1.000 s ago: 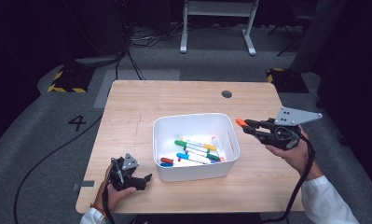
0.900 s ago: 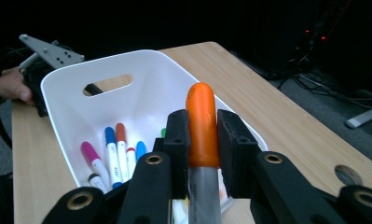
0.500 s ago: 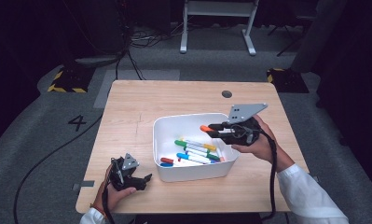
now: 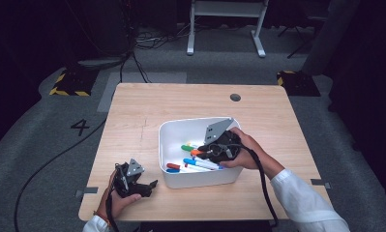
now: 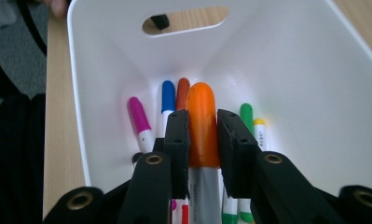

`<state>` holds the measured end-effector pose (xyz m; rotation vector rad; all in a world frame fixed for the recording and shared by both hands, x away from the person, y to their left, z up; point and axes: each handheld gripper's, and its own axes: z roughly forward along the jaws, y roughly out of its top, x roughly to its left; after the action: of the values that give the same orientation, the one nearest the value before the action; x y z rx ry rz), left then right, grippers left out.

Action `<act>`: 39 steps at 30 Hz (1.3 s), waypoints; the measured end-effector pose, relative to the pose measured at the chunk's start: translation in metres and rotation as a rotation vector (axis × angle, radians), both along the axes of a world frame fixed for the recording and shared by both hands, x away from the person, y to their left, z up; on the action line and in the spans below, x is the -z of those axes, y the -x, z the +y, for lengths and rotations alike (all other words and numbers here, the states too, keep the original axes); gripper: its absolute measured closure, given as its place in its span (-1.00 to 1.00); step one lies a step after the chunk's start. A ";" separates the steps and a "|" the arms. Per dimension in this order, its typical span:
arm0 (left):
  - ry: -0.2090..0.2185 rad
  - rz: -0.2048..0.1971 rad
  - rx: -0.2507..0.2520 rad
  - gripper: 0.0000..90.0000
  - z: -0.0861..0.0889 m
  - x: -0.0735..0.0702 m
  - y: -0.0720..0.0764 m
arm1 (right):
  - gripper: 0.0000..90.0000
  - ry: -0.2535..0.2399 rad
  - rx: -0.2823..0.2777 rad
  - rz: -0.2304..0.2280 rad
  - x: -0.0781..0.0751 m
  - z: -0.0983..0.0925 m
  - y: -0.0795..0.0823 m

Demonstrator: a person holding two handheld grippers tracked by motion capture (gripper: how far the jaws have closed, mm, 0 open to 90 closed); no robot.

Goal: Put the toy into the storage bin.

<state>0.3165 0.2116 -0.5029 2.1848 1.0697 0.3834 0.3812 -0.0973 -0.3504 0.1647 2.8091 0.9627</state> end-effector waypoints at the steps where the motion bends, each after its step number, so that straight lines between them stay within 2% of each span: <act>1: 0.000 0.000 0.000 -0.72 0.000 0.000 0.000 | 0.67 0.012 -0.006 -0.003 0.002 0.002 0.000; 2: 0.000 0.000 0.000 -0.72 0.000 0.000 0.000 | 0.67 0.012 -0.006 -0.003 0.002 0.002 0.000; 3: 0.001 0.000 0.000 -0.72 0.000 0.000 0.000 | 0.67 0.026 -0.021 0.020 0.005 0.006 0.002; 5: 0.000 0.000 0.000 -0.72 0.000 0.000 0.000 | 0.67 0.039 -0.030 0.035 0.008 0.008 0.004; 10: 0.000 0.000 0.000 -0.72 0.000 0.000 0.000 | 0.67 0.087 -0.041 0.051 0.014 0.011 0.006; 15: 0.000 0.000 0.000 -0.72 0.000 0.000 0.000 | 0.66 0.094 -0.055 0.077 0.014 0.011 0.006; 17: 0.000 0.000 0.000 -0.72 0.000 0.000 0.000 | 0.66 0.097 -0.063 0.072 0.014 0.011 0.006; 18: 0.000 0.000 0.000 -0.72 0.000 0.000 0.000 | 0.60 0.098 -0.052 0.071 0.014 0.012 0.006; 23: 0.000 0.000 0.000 -0.72 0.000 0.000 0.000 | 0.37 0.063 -0.017 0.043 0.011 0.008 0.005; 26: 0.000 0.000 0.000 -0.72 0.000 0.000 0.000 | 0.31 0.018 -0.005 0.033 0.009 0.002 0.004; 29: 0.000 0.000 0.000 -0.72 0.000 0.000 0.000 | 0.23 0.008 0.027 0.014 0.008 -0.002 0.004; 34: 0.000 0.000 0.000 -0.72 0.000 0.000 0.000 | 0.04 -0.012 0.051 -0.020 0.005 -0.009 0.004; 35: 0.000 0.000 0.000 -0.72 0.000 0.000 0.000 | -0.01 -0.013 0.061 -0.034 0.003 -0.011 0.004; 36: 0.000 0.000 0.000 -0.72 0.000 0.000 0.000 | -0.12 -0.049 0.081 -0.052 0.000 -0.017 0.002; 39: 0.000 0.000 0.000 -0.72 0.000 0.000 0.000 | -0.27 -0.067 0.130 -0.083 -0.005 -0.025 0.003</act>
<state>0.3165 0.2116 -0.5029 2.1844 1.0702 0.3830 0.3785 -0.1226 -0.3449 0.3044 2.6566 1.0094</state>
